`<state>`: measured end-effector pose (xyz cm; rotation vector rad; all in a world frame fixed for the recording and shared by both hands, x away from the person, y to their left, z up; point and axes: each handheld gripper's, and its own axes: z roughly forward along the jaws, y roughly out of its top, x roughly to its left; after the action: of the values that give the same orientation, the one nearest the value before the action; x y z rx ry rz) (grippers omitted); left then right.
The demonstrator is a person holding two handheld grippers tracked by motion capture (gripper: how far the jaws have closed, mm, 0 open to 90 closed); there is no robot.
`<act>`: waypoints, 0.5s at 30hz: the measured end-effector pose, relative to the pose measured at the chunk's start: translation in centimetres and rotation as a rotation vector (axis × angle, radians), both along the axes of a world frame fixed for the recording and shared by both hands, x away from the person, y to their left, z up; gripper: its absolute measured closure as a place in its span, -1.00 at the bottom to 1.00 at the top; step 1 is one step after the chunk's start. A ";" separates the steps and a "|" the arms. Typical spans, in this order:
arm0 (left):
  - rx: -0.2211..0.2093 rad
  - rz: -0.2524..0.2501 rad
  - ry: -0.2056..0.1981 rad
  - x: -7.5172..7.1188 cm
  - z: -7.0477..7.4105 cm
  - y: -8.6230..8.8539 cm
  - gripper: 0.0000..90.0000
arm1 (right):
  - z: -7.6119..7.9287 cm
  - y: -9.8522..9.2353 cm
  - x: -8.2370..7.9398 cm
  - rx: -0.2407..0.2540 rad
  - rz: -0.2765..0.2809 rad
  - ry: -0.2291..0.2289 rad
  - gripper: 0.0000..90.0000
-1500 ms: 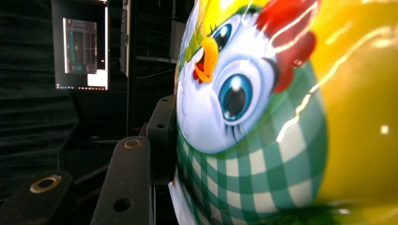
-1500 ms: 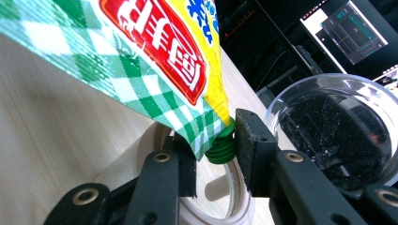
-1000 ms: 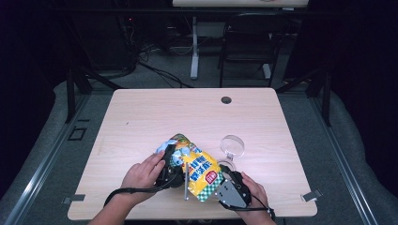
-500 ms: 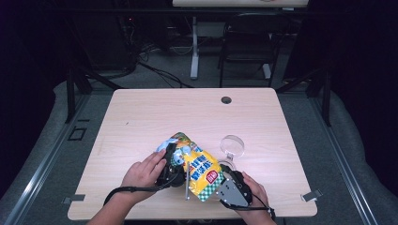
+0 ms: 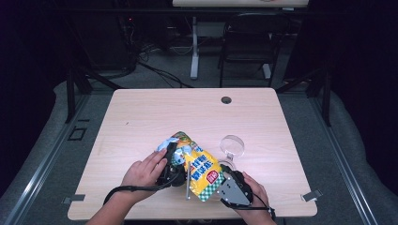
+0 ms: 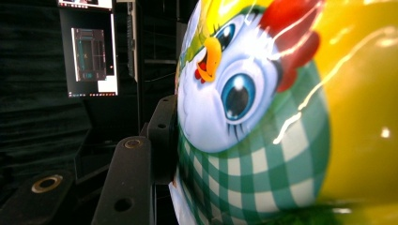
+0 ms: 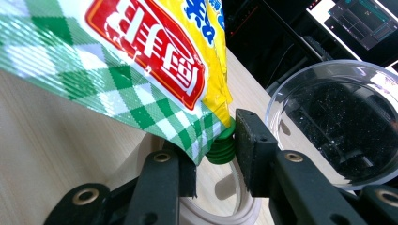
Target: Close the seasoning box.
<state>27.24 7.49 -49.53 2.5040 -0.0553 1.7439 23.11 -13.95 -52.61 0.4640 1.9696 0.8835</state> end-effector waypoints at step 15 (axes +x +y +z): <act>0.019 -0.008 -0.018 0.0 0.1 -0.1 0.28 | 0.0 -0.1 0.0 0.017 0.002 0.012 0.57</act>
<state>27.19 7.35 -49.45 2.4983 -0.0830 1.7715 23.16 -14.03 -52.62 0.4785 1.9756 0.9010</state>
